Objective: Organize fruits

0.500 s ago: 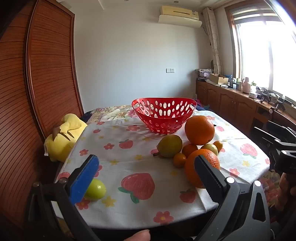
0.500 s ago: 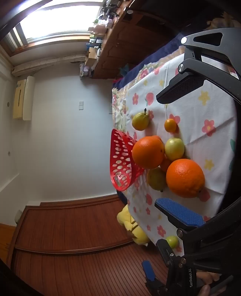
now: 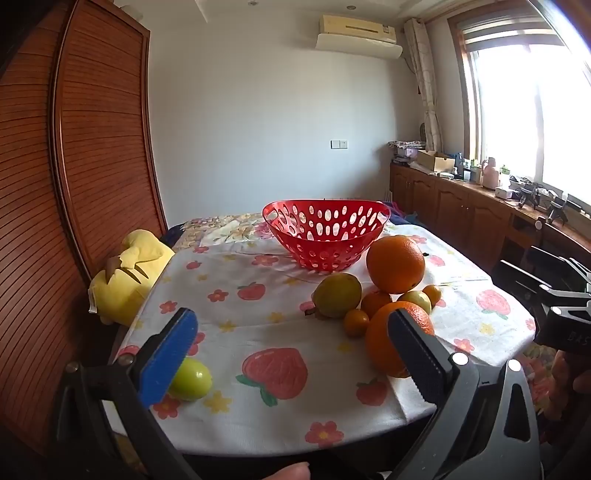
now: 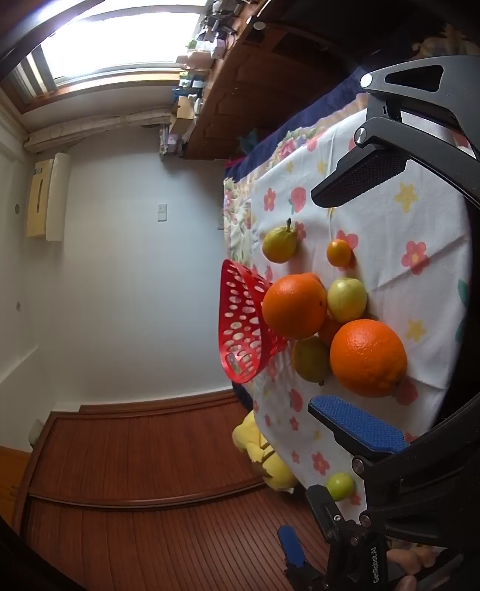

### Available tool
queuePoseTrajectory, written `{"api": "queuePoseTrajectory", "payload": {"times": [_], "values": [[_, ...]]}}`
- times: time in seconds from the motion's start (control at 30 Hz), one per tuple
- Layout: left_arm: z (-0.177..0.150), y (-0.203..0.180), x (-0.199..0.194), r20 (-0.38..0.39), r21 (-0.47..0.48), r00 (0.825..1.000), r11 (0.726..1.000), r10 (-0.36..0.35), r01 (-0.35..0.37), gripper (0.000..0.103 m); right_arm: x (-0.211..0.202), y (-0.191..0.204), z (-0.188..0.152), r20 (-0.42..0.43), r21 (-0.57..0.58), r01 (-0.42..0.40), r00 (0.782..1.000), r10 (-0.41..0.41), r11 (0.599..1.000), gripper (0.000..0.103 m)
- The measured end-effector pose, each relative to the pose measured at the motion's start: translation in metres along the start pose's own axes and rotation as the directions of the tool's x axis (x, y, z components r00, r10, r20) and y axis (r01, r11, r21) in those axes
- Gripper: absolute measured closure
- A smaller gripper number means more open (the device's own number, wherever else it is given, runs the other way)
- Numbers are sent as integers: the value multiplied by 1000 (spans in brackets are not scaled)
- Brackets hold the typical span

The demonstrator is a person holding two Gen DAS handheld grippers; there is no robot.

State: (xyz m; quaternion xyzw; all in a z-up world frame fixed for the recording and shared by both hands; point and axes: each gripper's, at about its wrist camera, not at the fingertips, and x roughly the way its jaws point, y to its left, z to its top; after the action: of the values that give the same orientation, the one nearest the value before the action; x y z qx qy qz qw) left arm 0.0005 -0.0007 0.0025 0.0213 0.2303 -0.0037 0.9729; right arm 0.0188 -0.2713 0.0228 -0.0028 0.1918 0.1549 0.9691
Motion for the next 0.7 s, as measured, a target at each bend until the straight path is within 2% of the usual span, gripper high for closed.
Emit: {"api": "queuePoseTrajectory", "payload": {"times": [0.7], "values": [[8,-1,-10,8,0,1000,1000,-7,7,0,-1,-1,0,1,-1,0,1000,0,1000,0]]}}
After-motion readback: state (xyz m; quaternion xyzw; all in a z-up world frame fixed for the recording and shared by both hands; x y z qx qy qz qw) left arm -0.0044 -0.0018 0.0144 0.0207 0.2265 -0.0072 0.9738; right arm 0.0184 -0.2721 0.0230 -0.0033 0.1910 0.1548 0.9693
